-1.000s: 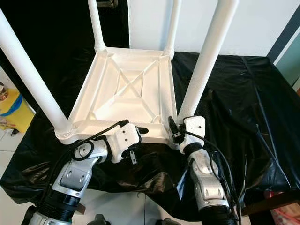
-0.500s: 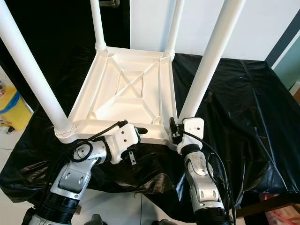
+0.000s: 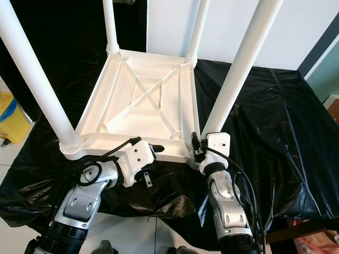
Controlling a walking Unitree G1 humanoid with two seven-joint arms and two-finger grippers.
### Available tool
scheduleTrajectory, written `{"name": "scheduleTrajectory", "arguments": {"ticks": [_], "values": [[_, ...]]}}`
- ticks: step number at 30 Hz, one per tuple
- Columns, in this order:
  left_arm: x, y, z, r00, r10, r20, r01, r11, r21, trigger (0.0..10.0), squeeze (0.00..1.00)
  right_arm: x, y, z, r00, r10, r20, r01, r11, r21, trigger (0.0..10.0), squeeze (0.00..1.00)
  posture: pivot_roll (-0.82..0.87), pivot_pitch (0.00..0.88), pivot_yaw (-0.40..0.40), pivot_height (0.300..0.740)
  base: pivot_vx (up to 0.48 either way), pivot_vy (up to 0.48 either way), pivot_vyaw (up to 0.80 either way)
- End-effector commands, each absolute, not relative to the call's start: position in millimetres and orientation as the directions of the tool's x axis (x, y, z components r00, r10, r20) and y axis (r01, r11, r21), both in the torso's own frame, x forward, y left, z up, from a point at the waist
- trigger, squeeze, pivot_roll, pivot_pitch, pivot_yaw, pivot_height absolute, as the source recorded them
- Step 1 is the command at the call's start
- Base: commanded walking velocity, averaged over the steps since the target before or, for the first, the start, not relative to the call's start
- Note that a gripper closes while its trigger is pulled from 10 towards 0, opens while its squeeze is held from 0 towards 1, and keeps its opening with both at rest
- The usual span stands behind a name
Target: Building children table
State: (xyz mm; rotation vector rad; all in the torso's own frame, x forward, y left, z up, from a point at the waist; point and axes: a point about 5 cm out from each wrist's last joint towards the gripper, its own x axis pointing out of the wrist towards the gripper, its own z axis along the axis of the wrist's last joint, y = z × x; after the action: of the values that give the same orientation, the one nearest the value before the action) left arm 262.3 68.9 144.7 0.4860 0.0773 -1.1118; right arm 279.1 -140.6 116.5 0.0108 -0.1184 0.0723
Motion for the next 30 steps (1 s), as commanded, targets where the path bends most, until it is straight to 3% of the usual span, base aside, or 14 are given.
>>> {"name": "scheduleTrajectory", "arguments": {"ticks": [1,7,8,11,23,24,25,26,30], "values": [[267.2,69.2,148.4,0.601,-0.764,-0.235,0.779,0.494,0.387,10.0,0.00,276.2,-149.2,109.5,0.996,0.040,0.078,-0.037,0.998,-0.046,10.0,0.00,0.16,0.077,-0.162,0.740,0.000,0.000,0.00],[267.6,69.5,148.8,0.602,-0.763,-0.235,0.778,0.496,0.386,10.0,0.00,276.5,-150.2,110.1,0.996,0.036,0.079,-0.033,0.998,-0.045,10.0,0.00,0.16,0.082,-0.160,0.740,0.000,0.000,0.00],[268.0,69.9,149.3,0.603,-0.762,-0.235,0.777,0.496,0.386,10.0,0.00,276.6,-150.6,110.4,0.996,0.036,0.079,-0.032,0.999,-0.041,10.0,0.98,0.16,0.083,-0.160,0.740,0.000,0.000,0.00],[268.2,70.4,149.8,0.605,-0.761,-0.235,0.777,0.497,0.387,10.0,0.00,276.7,-150.7,110.6,0.996,0.036,0.080,-0.033,0.999,-0.038,10.0,1.00,0.16,0.084,-0.157,0.740,0.000,0.000,0.00],[269.0,72.2,152.0,0.608,-0.758,-0.237,0.774,0.499,0.391,10.0,0.00,277.8,-156.9,117.8,0.985,0.130,0.114,-0.127,0.991,-0.029,10.0,1.00,0.16,0.091,-0.153,0.740,0.000,0.000,0.00],[268.9,72.4,152.0,0.608,-0.758,-0.237,0.774,0.499,0.390,10.0,0.00,278.3,-159.1,118.2,0.983,0.146,0.114,-0.143,0.989,-0.031,10.0,0.29,0.16,0.091,-0.153,0.740,0.000,0.000,0.00],[268.9,72.4,152.0,0.608,-0.758,-0.237,0.774,0.499,0.390,10.0,0.00,278.3,-159.1,118.2,0.983,0.146,0.114,-0.143,0.989,-0.031,10.0,0.29,0.16,0.091,-0.153,0.740,0.000,0.000,0.00],[268.7,72.6,151.9,0.608,-0.757,-0.238,0.774,0.499,0.390,10.0,0.00,278.8,-160.1,118.7,0.979,0.169,0.114,-0.166,0.986,-0.033,10.0,0.00,0.16,0.088,-0.152,0.740,0.000,0.000,0.00],[267.7,72.4,151.5,0.606,-0.758,-0.240,0.776,0.497,0.389,10.0,0.00,280.5,-161.2,119.9,0.969,0.219,0.115,-0.216,0.975,-0.044,10.0,0.00,0.16,0.085,-0.150,0.740,0.000,0.000,0.00]]}}
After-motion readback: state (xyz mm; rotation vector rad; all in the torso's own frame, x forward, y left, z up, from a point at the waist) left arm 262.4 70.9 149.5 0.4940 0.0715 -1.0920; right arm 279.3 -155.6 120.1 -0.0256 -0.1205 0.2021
